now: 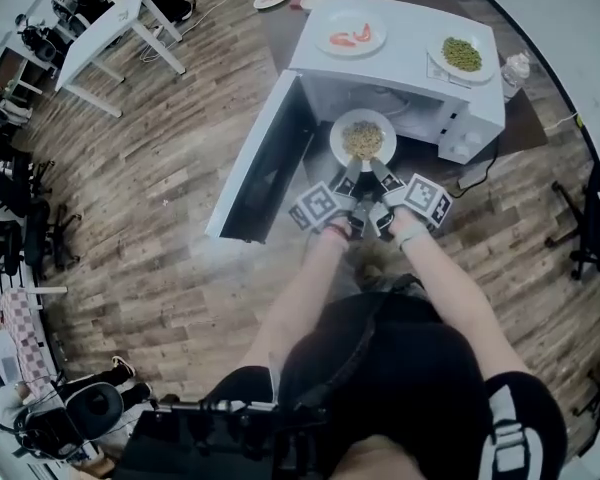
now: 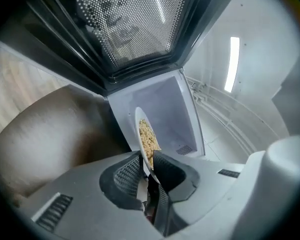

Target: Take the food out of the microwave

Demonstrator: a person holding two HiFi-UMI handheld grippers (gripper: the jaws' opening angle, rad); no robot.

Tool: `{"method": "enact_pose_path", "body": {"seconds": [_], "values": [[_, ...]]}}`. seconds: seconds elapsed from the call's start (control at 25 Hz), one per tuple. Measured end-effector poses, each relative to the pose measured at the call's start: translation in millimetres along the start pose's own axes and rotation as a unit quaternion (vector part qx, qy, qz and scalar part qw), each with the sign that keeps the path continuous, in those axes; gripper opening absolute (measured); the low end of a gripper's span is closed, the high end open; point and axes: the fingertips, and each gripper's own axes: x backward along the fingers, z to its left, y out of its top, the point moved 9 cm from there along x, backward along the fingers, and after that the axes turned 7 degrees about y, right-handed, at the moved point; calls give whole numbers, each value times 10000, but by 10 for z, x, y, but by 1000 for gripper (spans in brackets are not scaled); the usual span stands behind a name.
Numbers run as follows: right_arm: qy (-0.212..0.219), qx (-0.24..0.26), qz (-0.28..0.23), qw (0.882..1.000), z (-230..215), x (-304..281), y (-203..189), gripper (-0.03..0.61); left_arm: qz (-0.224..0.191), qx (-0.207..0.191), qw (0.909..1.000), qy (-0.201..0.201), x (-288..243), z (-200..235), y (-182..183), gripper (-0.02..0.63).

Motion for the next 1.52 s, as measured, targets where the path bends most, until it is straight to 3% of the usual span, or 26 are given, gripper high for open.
{"method": "enact_pose_path", "body": {"seconds": [0.72, 1.52], "values": [[-12, 324, 498, 9982, 62, 250, -252, 38, -192, 110, 9996, 161, 404, 49, -261, 63], [-181, 23, 218, 9996, 246, 713, -993, 37, 276, 136, 9995, 103, 1164, 149, -451, 58]]}}
